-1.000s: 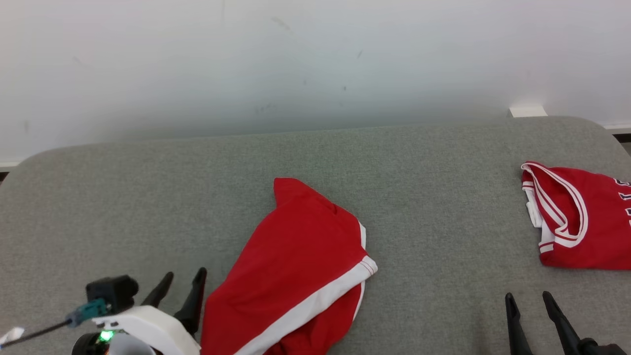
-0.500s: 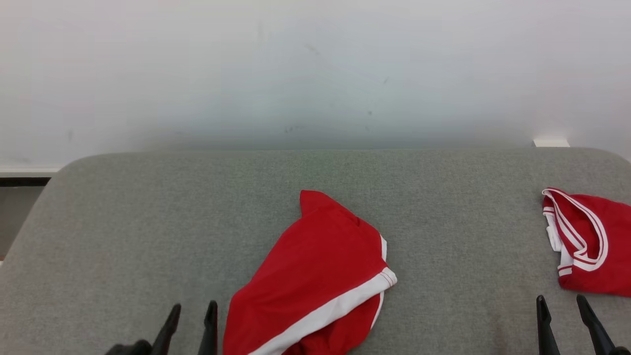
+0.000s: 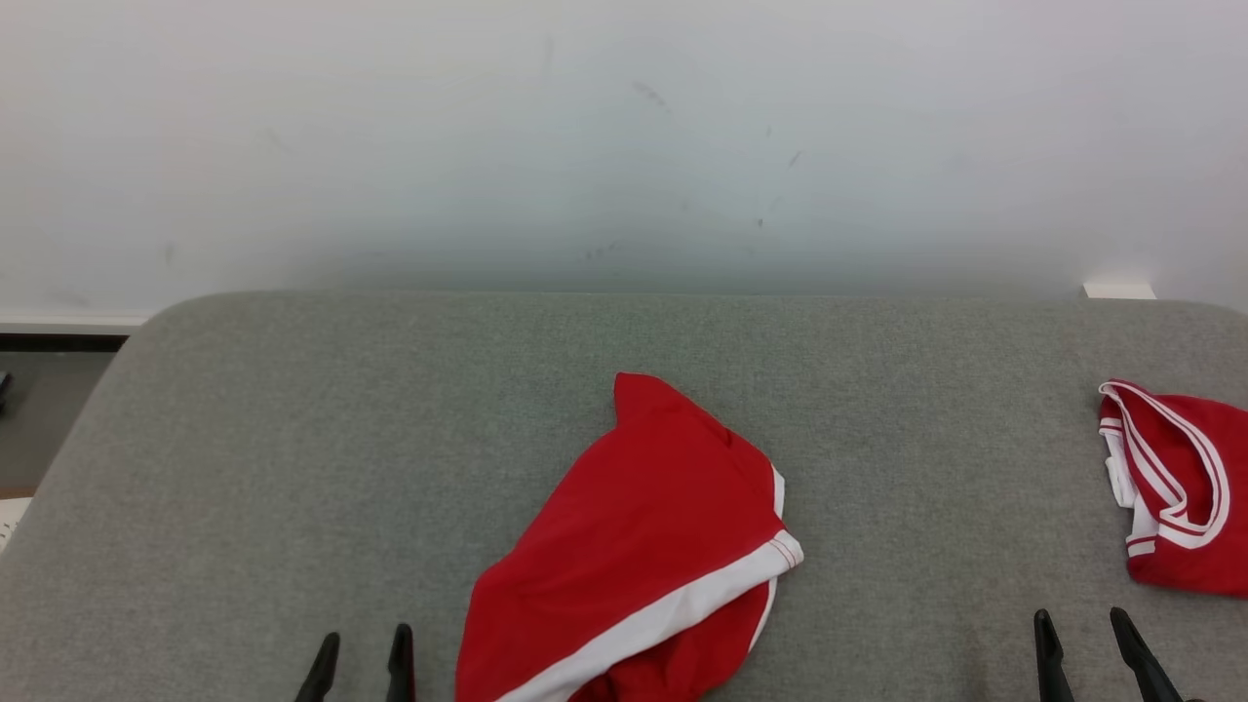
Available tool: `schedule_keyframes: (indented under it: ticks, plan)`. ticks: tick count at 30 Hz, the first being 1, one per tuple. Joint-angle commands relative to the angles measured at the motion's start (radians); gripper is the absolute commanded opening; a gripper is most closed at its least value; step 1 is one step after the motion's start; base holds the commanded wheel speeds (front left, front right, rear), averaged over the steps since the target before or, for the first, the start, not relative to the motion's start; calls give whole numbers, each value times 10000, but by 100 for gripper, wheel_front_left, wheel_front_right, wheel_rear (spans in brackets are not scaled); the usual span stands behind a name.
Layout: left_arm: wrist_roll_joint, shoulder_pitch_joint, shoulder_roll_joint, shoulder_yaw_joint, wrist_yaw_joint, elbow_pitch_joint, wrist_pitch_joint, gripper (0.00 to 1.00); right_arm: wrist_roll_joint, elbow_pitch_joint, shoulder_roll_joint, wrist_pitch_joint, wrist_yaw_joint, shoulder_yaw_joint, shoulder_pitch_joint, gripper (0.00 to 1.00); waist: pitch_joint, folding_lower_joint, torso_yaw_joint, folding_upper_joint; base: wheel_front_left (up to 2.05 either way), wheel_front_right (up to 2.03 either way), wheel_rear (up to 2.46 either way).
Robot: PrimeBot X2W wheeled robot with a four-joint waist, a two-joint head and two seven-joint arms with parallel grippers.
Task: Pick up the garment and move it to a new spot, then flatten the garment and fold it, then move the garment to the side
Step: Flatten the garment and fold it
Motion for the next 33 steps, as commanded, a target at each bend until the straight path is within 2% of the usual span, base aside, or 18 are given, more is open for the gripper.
schedule_keyframes:
  ticks: [1, 8, 12, 18, 19, 20, 22, 26, 33]
  plan:
    - [237, 14, -59, 148, -121, 94, -1, 100, -5, -22, -40, -26, -32, 24, -93, 100, -1, 1, 1, 0, 0, 0, 0]
    - [465, 66, -201, 341, -496, 401, -2, 100, 155, -173, -184, -26, -32, 253, -362, 100, -7, 1, 20, 0, 0, 0, 0]
    - [-214, 58, -153, 392, -775, 742, 151, 100, 841, -217, -914, 148, -32, 1357, -1032, 100, 51, 1, 83, 0, 0, 0, 0]
    - [-1086, 140, 782, 63, -1027, 489, 2324, 100, 2136, -388, -2251, 1912, -31, 3608, -2481, 100, 375, 1, 363, 0, 0, 0, 0]
    - [-1086, 140, 782, 63, -1027, 489, 2324, 100, 2136, -388, -2251, 1912, -31, 3608, -2481, 100, 375, 1, 363, 0, 0, 0, 0]
    - [-1405, 230, 1110, -182, -1054, 339, 3107, 100, 2527, -294, -2521, 2512, -31, 4436, -2973, 100, 548, 1, 467, 0, 0, 0, 0]
    - [-1714, 210, 1372, -557, -1072, 106, 3688, 100, 2782, -75, -2764, 2956, -31, 5104, -3483, 100, 760, 1, 596, 0, 0, 0, 0]
    - [-2104, 43, 1449, -949, -1089, -168, 3992, 100, 3211, 457, -2732, 3296, -31, 5748, -4079, 100, 1072, 1, 806, 0, 0, 0, 0]
    - [-2543, -324, 1459, -1797, -1088, -354, 3757, 100, 3806, 1811, -2618, 3434, -31, 6655, -4878, 100, 1490, 1, 1257, 0, 0, 0, 0]
